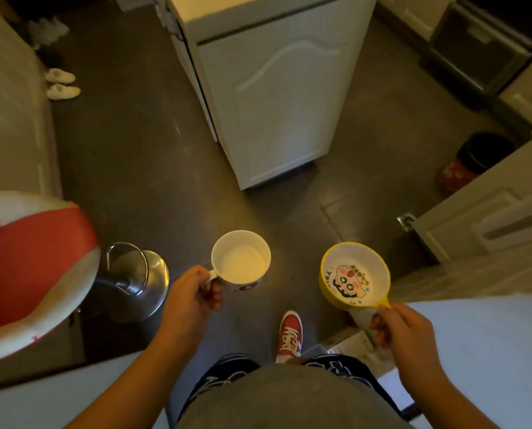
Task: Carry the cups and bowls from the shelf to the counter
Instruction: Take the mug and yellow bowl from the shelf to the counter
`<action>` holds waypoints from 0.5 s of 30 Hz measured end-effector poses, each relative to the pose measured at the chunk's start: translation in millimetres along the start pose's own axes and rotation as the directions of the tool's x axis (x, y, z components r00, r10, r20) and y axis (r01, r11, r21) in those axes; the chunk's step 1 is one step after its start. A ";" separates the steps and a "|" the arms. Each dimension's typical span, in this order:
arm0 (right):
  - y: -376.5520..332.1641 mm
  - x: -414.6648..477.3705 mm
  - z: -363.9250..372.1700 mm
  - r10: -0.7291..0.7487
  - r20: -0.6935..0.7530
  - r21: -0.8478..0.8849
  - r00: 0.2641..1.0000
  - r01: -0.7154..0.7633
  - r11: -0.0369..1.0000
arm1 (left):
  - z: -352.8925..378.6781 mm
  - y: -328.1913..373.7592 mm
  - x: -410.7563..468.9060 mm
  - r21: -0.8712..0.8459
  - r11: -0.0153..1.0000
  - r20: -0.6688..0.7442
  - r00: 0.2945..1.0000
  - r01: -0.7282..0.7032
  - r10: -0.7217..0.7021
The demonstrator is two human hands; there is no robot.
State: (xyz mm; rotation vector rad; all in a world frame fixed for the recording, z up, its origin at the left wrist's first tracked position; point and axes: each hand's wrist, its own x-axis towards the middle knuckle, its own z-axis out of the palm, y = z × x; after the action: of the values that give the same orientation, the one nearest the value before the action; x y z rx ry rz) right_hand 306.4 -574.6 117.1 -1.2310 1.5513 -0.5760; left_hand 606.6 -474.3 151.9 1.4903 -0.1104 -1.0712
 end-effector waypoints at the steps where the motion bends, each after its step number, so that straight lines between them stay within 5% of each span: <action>1: -12.0 14.8 5.2 -0.005 0.010 0.012 1.000 0.004 1.000 | 4.5 8.2 10.1 -0.003 1.000 -0.022 1.000 0.002 -0.002; 7: -74.0 102.2 44.2 -0.008 0.031 0.078 0.999 0.006 0.997 | 12.1 44.5 78.7 -0.007 1.000 -0.084 0.996 -0.008 0.007; 15: -143.4 215.3 82.6 -0.001 -0.086 0.099 0.996 0.009 0.995 | 59.7 104.7 225.1 0.128 0.991 0.050 0.998 0.029 -0.036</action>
State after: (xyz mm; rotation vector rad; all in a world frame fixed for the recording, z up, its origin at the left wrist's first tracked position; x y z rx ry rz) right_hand 452.2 -803.7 117.5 -1.1482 1.5724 -0.7092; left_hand 747.3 -685.9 126.8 1.5831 -0.1944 -1.1476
